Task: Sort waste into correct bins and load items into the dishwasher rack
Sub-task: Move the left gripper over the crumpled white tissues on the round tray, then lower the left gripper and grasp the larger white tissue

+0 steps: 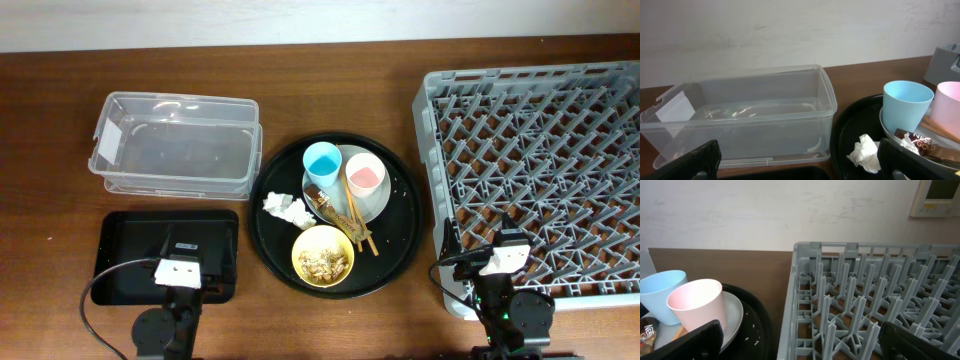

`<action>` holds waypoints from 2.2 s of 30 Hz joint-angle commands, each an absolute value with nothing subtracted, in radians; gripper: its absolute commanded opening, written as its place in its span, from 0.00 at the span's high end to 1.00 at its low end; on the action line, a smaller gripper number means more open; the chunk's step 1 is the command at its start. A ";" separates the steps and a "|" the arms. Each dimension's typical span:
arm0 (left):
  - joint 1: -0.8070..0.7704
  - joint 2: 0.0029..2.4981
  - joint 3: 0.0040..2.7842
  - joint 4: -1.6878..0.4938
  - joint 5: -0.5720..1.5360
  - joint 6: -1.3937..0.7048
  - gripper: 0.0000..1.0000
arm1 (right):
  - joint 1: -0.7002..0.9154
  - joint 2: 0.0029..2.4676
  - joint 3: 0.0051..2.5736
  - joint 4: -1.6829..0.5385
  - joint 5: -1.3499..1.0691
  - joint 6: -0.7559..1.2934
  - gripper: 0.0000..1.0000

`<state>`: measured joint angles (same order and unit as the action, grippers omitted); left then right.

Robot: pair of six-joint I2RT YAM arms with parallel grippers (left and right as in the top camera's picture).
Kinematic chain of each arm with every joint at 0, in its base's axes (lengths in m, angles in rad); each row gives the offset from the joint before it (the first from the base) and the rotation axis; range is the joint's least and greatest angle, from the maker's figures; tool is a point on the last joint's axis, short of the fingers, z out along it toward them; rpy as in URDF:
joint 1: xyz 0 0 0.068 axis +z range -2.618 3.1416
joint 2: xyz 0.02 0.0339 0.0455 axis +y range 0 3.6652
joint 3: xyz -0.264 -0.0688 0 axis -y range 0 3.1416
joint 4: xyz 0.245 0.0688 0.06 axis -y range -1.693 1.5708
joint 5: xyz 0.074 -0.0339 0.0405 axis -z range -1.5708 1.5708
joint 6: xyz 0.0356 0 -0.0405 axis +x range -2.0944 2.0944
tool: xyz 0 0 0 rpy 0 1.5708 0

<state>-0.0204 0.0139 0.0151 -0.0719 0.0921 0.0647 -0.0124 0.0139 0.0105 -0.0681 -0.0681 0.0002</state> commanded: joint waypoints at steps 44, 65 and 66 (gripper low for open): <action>-0.025 0.976 1.130 -1.065 0.406 -0.183 0.99 | -0.007 0.006 0.006 -0.072 -0.063 0.005 0.02; -0.419 1.406 1.013 -0.749 -0.010 -0.405 0.27 | -0.007 0.006 0.006 -0.072 -0.063 0.005 0.02; -0.425 1.442 1.013 -0.728 -0.023 -0.405 0.27 | -0.007 0.006 0.006 -0.072 -0.063 0.005 0.02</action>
<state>-0.4011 1.3628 1.0180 -0.7650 0.0780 -0.3782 -0.0124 0.0120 0.0105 -0.0681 -0.0677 0.0002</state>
